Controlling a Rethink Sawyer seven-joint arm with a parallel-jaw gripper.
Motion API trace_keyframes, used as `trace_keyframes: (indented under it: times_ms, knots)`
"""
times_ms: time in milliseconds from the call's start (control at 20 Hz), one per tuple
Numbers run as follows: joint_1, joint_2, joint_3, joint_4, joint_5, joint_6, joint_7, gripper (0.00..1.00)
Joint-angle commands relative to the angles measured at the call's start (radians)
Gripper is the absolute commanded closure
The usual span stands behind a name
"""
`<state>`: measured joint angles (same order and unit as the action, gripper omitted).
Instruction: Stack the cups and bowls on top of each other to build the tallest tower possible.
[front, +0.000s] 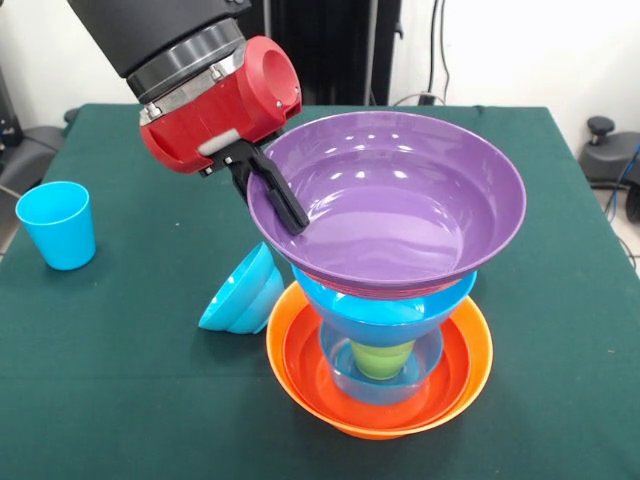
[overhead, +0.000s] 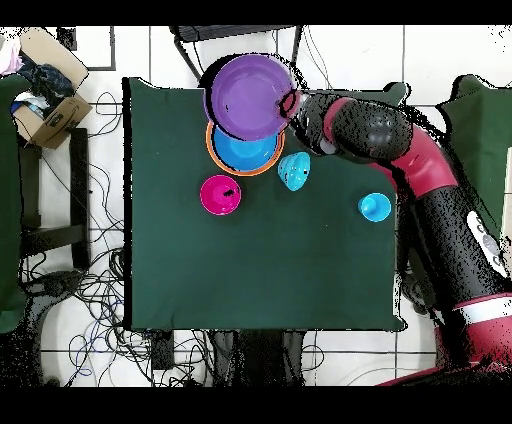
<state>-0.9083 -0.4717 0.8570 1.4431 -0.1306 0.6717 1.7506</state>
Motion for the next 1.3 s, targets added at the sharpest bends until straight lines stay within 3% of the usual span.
trace_keyframes:
  times_ms: [50,950,1300]
  knots:
    - [0.043,0.006,-0.041,-0.005,-0.05,0.011,-0.045,1.0]
    - [0.032,0.043,-0.037,0.033,-0.081,-0.062,-0.043,1.0]
    - [0.036,0.043,-0.041,0.004,-0.079,-0.043,-0.059,1.0]
